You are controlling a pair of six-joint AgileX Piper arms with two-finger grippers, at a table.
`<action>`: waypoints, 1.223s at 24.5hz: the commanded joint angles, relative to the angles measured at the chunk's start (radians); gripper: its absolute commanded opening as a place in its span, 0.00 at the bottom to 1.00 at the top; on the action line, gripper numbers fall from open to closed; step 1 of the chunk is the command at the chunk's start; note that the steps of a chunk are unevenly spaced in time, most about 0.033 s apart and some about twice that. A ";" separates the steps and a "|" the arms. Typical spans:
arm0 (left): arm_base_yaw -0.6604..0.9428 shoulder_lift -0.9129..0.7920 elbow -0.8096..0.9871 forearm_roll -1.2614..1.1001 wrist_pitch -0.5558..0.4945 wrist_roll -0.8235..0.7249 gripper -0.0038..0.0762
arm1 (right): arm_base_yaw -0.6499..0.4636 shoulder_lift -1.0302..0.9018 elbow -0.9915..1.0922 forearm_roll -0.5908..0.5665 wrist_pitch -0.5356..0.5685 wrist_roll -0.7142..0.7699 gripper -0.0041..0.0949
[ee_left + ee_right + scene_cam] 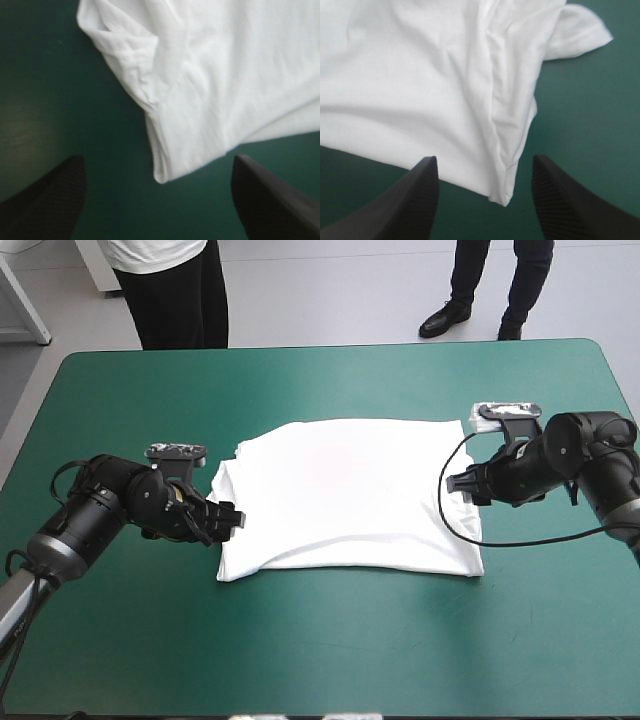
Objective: Fold the cloth
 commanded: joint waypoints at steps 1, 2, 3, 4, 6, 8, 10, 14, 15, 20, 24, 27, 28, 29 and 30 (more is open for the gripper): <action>0.067 -0.020 -0.069 0.045 0.007 -0.012 0.77 | -0.006 -0.036 -0.109 -0.062 0.018 0.024 0.56; 0.090 -0.013 -0.078 0.045 0.004 -0.009 0.77 | -0.006 -0.036 -0.122 -0.070 0.018 0.030 0.56; 0.146 0.009 -0.093 0.040 -0.003 0.017 0.77 | -0.006 -0.036 -0.144 -0.084 0.014 0.042 0.56; 0.167 0.021 -0.099 0.037 -0.005 0.030 0.77 | -0.006 -0.036 -0.147 -0.090 0.012 0.042 0.56; 0.193 0.070 -0.125 0.026 -0.006 0.076 0.72 | -0.006 -0.036 -0.147 -0.099 0.002 0.046 0.55; 0.193 0.123 -0.157 0.025 -0.020 0.101 0.67 | -0.006 -0.029 -0.147 -0.099 0.002 0.053 0.53; 0.193 0.176 -0.181 0.033 -0.037 0.101 0.65 | -0.006 -0.025 -0.147 -0.099 0.002 0.054 0.51; 0.193 0.252 -0.188 0.032 -0.035 0.113 0.64 | -0.006 -0.025 -0.147 -0.099 0.002 0.054 0.51; 0.193 0.268 -0.188 0.032 -0.035 0.113 0.64 | -0.006 -0.025 -0.147 -0.099 0.000 0.054 0.51; 0.193 0.324 -0.188 -0.026 -0.119 0.117 0.64 | -0.006 -0.025 -0.147 -0.099 -0.004 0.054 0.50; 0.193 0.358 -0.188 -0.049 -0.162 0.130 0.64 | -0.006 -0.025 -0.147 -0.107 -0.006 0.054 0.49; 0.191 0.400 -0.188 -0.051 -0.172 0.130 0.64 | -0.006 -0.025 -0.147 -0.107 -0.008 0.054 0.48; 0.189 0.420 -0.188 -0.051 -0.170 0.130 0.64 | -0.006 -0.025 -0.147 -0.107 -0.008 0.054 0.47; 0.189 0.433 -0.188 -0.051 -0.168 0.130 0.64 | -0.006 -0.025 -0.147 -0.107 -0.008 0.054 0.47; 0.189 0.445 -0.188 -0.054 -0.168 0.130 0.64 | -0.006 -0.025 -0.147 -0.107 -0.008 0.054 0.47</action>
